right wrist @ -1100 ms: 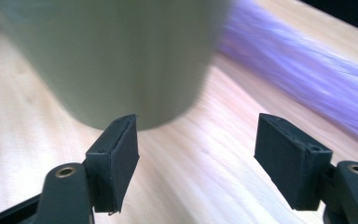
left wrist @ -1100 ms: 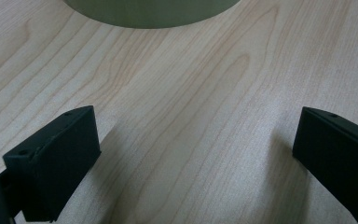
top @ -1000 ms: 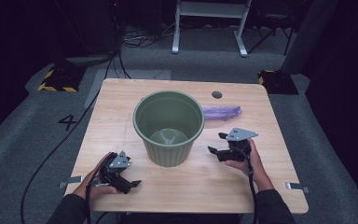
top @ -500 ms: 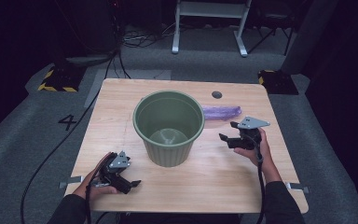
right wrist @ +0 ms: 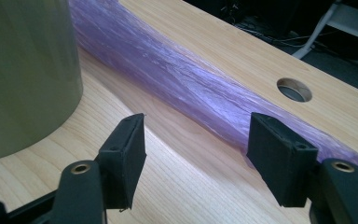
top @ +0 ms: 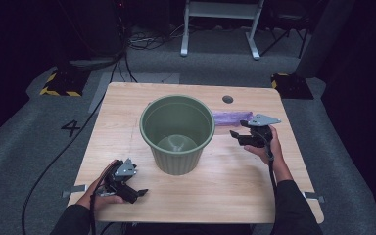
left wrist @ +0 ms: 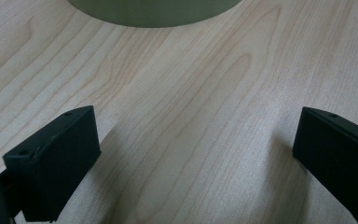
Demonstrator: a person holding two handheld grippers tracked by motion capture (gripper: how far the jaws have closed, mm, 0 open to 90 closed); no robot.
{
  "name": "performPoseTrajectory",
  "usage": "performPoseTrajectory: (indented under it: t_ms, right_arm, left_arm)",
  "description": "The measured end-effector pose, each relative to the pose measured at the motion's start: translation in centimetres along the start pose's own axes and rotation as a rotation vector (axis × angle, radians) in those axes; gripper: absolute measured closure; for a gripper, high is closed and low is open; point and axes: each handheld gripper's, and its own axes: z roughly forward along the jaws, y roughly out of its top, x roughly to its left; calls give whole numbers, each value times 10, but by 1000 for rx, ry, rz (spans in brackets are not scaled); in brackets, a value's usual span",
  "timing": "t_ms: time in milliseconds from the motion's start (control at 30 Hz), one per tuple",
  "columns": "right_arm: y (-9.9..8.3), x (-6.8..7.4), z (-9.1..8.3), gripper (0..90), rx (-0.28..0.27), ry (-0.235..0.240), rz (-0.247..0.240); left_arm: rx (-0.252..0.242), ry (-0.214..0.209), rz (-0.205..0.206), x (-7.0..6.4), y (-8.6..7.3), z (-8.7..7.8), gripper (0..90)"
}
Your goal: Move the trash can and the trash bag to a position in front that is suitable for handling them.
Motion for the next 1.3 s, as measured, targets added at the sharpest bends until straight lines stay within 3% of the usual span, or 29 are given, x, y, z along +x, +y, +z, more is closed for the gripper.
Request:
performPoseTrajectory:
  t_ms: [300,367,500,700,933,1100,1300]
  right_arm:
    - [4,-11,9,349,17,-39,32]
    - [5,-14,12,356,-2,-72,26]
    - [6,-20,18,358,-5,-77,60]
    - [11,-24,20,361,-15,-71,57]
    - [16,-29,36,360,54,-78,42]
    - [14,-39,45,468,94,-92,57]
    - [6,-48,56,512,128,-106,89]
  left_arm:
    - [0,-1,0,0,0,0,3]
    - [0,0,0,0,0,0,3]
    - [0,0,0,0,0,0,3]
    - [0,0,-1,0,0,0,3]
    - [0,-2,-1,0,0,0,5]
    - [0,-2,-1,0,0,0,5]
    - [-1,-2,0,0,0,0,5]
